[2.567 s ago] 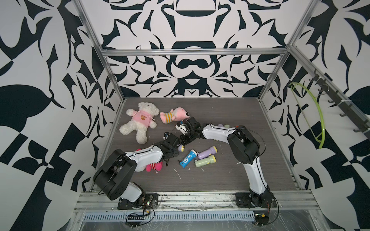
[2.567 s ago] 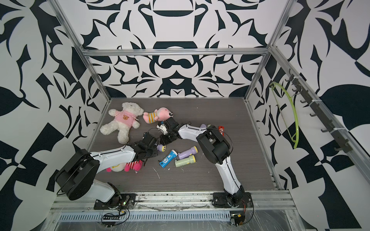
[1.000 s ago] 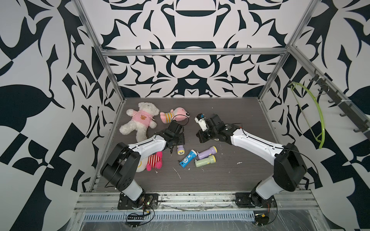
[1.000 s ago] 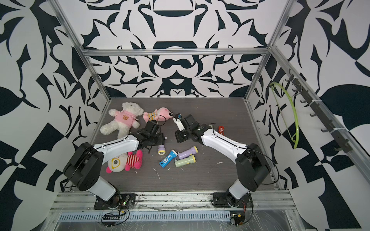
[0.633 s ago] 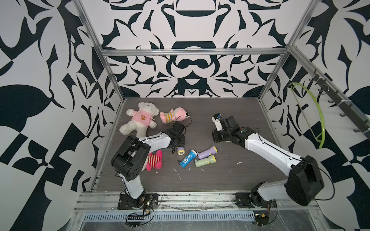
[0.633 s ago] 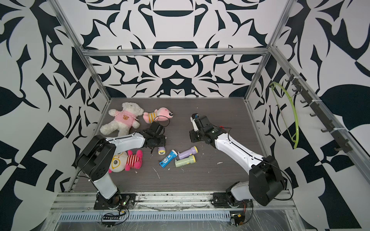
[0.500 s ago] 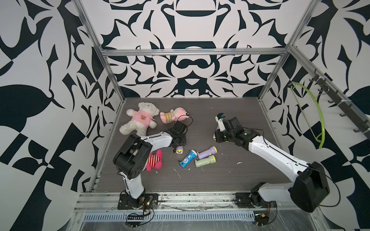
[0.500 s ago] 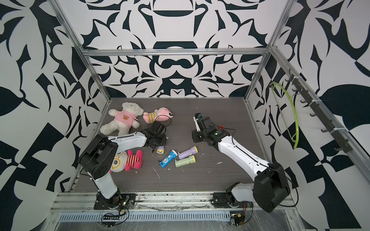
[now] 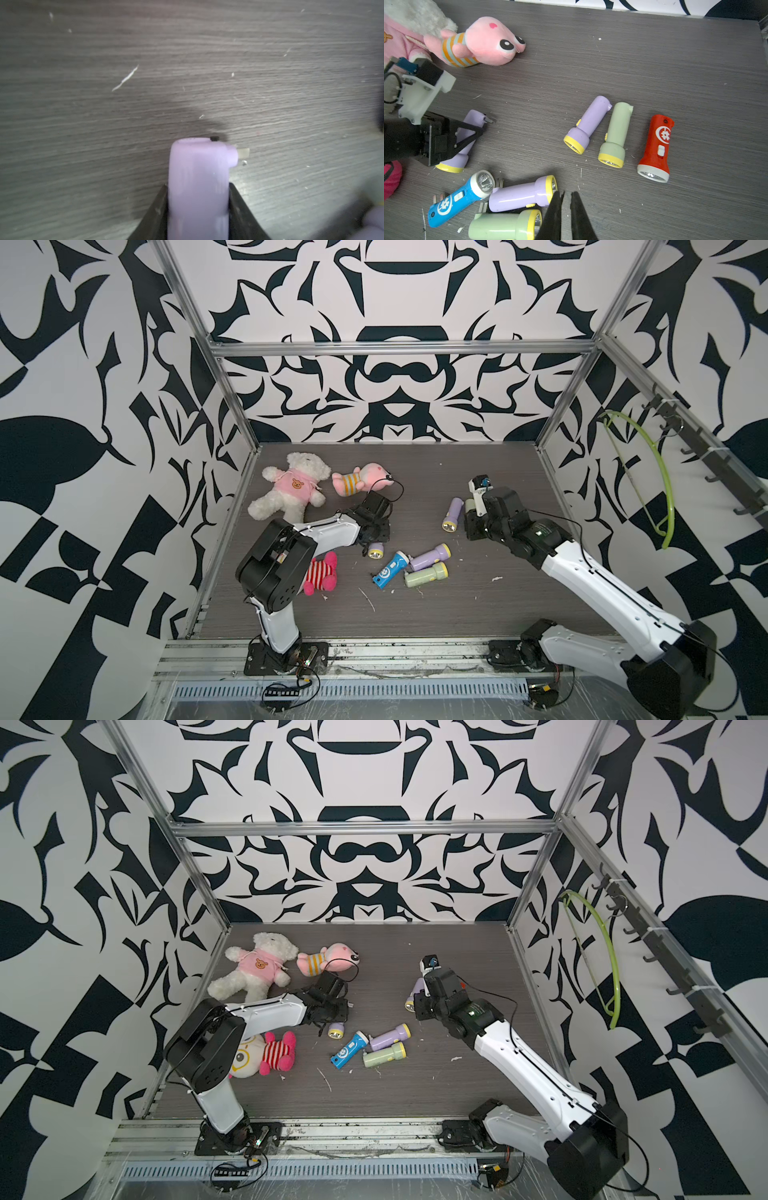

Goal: Close the plug at the bottom of the flashlight
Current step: Pick up the flashlight from the center of the board, then close the plug of the flashlight.

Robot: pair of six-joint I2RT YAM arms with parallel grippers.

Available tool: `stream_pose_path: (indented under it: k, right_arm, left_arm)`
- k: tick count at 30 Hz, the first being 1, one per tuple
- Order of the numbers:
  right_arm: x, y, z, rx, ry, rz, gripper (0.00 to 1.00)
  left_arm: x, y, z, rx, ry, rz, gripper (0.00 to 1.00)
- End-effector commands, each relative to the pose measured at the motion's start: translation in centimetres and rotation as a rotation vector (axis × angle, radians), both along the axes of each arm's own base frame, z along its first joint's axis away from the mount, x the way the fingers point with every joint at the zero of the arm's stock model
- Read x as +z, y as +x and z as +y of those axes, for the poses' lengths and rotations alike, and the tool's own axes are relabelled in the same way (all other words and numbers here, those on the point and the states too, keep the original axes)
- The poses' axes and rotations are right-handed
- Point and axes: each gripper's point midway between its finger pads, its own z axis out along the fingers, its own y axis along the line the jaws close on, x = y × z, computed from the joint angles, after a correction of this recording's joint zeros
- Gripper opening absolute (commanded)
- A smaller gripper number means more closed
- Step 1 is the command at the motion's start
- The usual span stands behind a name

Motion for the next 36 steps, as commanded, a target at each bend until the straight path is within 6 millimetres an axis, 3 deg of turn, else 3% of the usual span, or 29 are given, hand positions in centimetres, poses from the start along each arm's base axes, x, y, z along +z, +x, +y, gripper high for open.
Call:
stream_pose_path:
  k: [1, 8, 15, 25, 27, 30, 32, 36]
  right_arm:
    - [1.1, -0.8, -1.1, -0.030, 0.009, -0.032, 0.17]
    - [3.0, -1.8, -1.3, -0.011, 0.042, -0.081, 0.21]
    - [6.4, -1.8, -1.0, 0.010, 0.095, -0.168, 0.22]
    - [11.3, -2.0, -0.2, 0.043, 0.171, -0.251, 0.22]
    - [12.0, -2.3, -0.5, 0.033, 0.189, -0.272, 0.22]
    - [12.5, -2.7, -0.2, 0.059, 0.210, -0.284, 0.22]
    - [12.7, -3.3, 1.2, 0.142, 0.240, -0.274, 0.20]
    - [13.4, -3.5, 2.1, 0.194, 0.274, -0.289, 0.20]
  left_arm:
    - [4.2, 0.9, -1.1, -0.062, -0.056, -0.123, 0.00]
    - [9.9, 0.7, -2.0, -0.185, -0.130, -0.303, 0.00]
    - [16.3, -1.6, -3.6, -0.359, -0.292, -0.516, 0.00]
    - [20.9, -3.0, -4.5, -0.508, -0.342, -0.702, 0.00]
    - [22.8, -3.4, -4.3, -0.526, -0.355, -0.764, 0.00]
    - [23.3, -3.6, -4.7, -0.555, -0.366, -0.786, 0.00]
    - [23.7, -3.8, -5.1, -0.577, -0.392, -0.796, 0.00]
    - [24.5, -5.4, -6.2, -0.670, -0.480, -0.816, 0.00]
